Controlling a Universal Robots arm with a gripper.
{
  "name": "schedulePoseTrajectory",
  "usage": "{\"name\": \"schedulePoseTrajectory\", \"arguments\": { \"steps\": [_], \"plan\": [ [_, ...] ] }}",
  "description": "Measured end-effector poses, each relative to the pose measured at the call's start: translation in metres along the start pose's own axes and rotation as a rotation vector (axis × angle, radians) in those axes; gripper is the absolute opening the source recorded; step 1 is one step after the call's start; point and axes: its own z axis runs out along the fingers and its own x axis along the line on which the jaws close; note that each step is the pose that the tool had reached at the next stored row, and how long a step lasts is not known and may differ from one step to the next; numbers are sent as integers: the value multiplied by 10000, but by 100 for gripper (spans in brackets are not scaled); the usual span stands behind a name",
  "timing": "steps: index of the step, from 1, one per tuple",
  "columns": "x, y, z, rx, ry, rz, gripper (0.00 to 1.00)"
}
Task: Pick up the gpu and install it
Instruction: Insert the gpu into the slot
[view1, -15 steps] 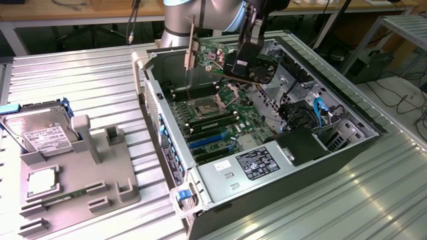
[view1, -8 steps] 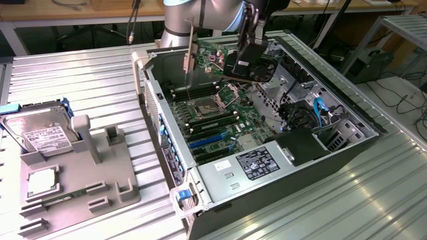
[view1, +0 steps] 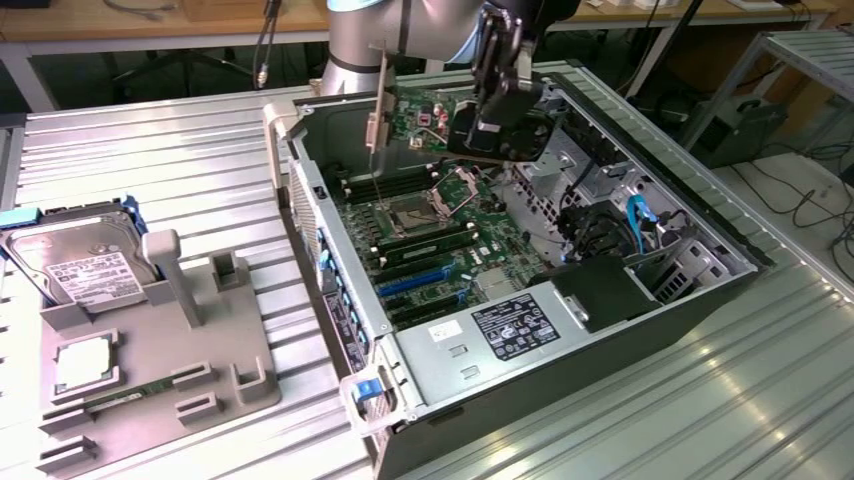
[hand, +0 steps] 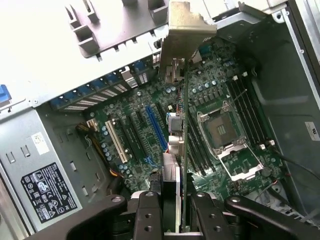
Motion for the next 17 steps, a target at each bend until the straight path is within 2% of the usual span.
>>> {"name": "schedulePoseTrajectory", "arguments": {
  "steps": [4,12,17],
  "plan": [
    [0,0,0,-8,26,-743,27],
    [0,0,0,-20,61,-1787,27],
    [0,0,0,-31,94,-2787,27]
  ]
}}
